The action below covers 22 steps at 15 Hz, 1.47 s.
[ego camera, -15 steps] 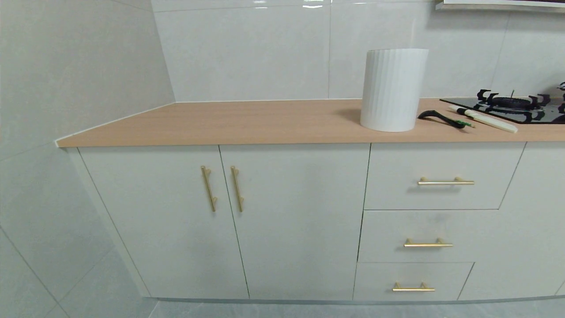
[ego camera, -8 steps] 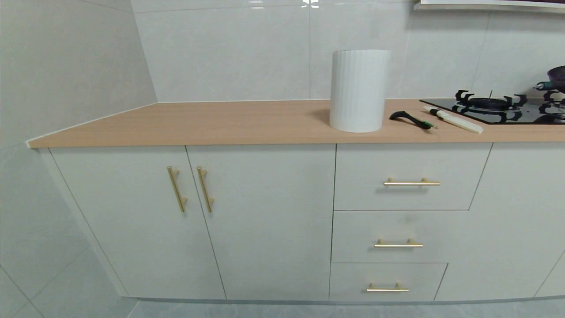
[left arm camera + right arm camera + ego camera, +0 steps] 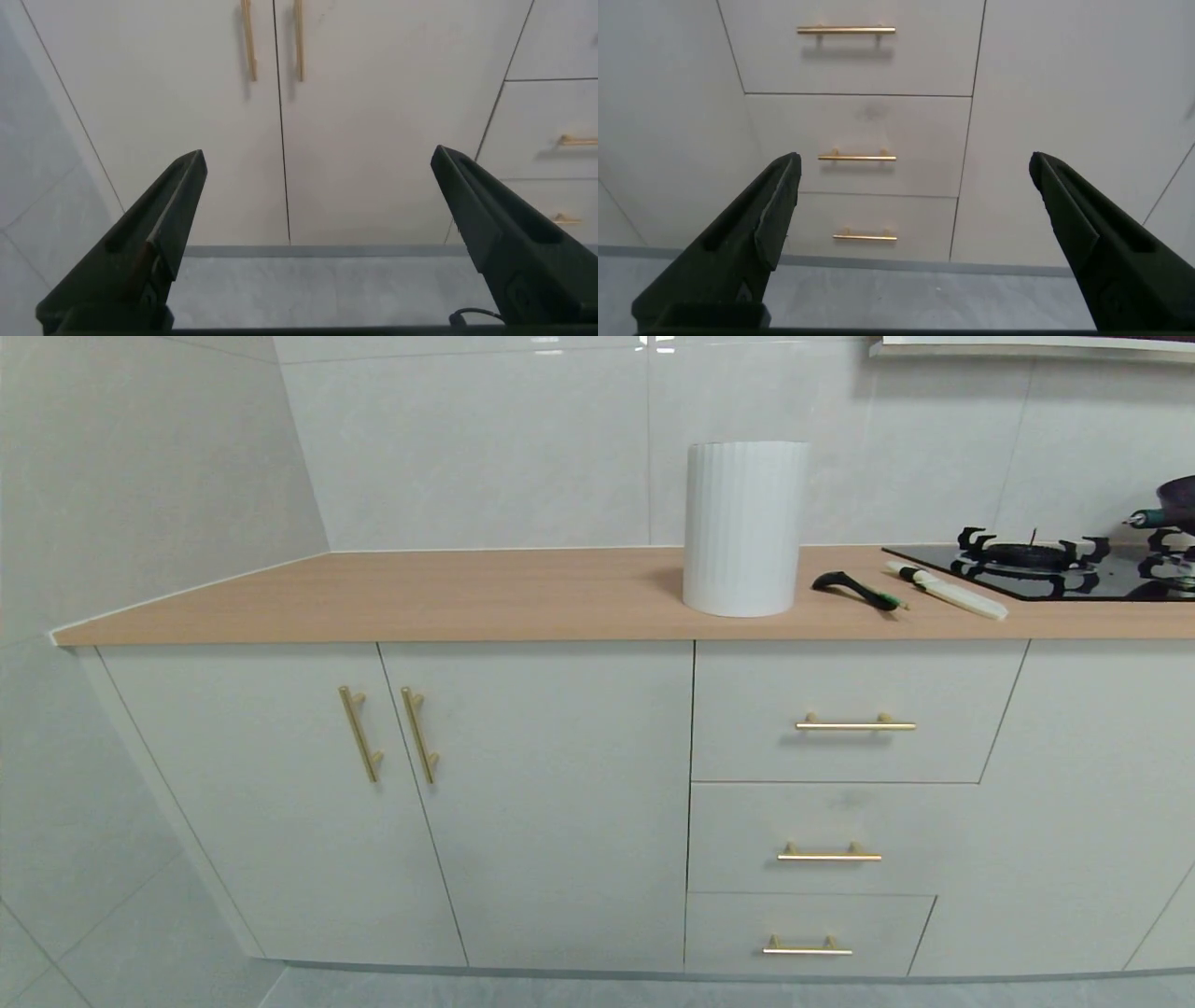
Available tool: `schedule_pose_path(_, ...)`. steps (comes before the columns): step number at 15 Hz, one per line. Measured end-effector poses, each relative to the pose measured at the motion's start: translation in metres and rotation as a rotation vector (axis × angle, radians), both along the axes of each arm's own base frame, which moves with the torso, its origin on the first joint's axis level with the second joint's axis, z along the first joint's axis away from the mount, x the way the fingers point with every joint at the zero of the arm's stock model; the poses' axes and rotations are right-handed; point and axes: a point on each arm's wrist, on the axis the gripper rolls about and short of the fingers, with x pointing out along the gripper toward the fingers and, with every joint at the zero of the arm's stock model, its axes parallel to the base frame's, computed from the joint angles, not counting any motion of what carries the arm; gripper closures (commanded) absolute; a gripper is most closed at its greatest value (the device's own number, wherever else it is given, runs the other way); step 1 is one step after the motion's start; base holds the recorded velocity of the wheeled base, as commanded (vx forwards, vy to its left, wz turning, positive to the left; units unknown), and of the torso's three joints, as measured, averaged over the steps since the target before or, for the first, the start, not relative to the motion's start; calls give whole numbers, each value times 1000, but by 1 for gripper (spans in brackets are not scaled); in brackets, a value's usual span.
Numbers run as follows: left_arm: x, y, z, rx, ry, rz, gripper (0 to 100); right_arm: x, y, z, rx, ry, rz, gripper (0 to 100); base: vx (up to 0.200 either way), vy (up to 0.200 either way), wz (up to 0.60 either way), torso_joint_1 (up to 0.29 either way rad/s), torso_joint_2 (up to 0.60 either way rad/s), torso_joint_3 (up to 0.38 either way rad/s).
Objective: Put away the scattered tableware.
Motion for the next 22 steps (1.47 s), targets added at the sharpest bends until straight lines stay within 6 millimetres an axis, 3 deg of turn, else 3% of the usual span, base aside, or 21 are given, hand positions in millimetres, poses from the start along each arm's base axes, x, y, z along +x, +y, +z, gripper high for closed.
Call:
schedule_pose_path(3,0,0,0,0,0,1,0,0,0,0,0,0,0,0,200,0,0,-2,-5,4)
schedule_pose_path(13,0,0,0,0,0,0,0,0,0,1,-4,-5,1,0,0,0,0,0,0,0)
schedule_pose_path(15,0,0,0,0,0,0,0,-3,0,10,0,-36,7,0,0,0,0,0,0,0)
schedule_pose_path(16,0,0,0,0,0,1,0,-7,0,25,1,-70,29,0,0,0,0,0,0,0)
schedule_pose_path(19,0,0,0,0,0,0,0,-1,3,40,3,31,158,0,0,0,0,0,0,0)
schedule_pose_path(22,0,0,0,0,0,0,0,23,5,48,22,237,257,0,0,0,0,0,0,0)
